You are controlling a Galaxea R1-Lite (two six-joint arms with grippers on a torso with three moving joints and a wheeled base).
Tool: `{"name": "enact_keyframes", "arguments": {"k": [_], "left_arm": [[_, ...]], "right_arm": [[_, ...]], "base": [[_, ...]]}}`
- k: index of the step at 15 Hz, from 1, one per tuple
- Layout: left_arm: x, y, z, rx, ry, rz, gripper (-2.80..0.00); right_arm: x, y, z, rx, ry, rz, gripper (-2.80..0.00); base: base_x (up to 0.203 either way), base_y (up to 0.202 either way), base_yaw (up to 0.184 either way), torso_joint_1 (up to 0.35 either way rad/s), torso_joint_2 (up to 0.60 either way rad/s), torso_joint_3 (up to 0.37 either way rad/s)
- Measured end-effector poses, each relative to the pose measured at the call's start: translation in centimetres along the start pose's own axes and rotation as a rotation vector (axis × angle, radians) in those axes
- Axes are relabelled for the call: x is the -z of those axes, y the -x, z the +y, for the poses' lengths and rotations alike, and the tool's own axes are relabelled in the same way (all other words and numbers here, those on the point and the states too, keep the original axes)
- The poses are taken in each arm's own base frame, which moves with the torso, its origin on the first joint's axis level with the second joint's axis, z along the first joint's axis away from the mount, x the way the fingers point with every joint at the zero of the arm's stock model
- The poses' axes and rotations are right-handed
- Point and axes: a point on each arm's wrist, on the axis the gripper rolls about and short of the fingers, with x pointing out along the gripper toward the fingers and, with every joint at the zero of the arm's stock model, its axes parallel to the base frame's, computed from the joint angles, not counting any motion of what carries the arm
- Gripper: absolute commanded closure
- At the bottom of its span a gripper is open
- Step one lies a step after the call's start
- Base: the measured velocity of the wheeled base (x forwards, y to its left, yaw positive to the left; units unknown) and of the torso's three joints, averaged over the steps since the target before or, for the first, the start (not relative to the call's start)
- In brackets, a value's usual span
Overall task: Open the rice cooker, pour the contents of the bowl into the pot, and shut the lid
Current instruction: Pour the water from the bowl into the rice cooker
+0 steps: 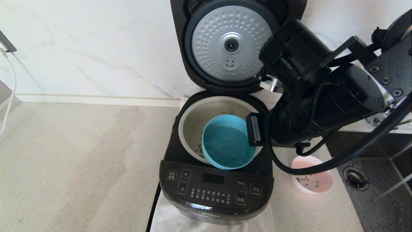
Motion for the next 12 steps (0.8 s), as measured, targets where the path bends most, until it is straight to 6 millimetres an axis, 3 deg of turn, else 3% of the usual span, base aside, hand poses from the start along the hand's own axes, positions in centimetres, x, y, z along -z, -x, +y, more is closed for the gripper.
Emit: {"name": "enact_keyframes", "arguments": {"k": [8,12], "left_arm": [[0.0,0.0,0.0,0.000,0.000,0.000,0.00],[0.0,0.0,0.0,0.000,0.000,0.000,0.00]], "right_arm": [[-0.6,-2.7,1.6,0.034,-0.037,-0.128,0.00],[-1.3,-2.5,2.1,0.046,-0.091,-0.250,0.00]], "base": [[0.000,0.000,0.000,0.000,0.00,0.000],[0.000,0.000,0.000,0.000,0.00,0.000]]}}
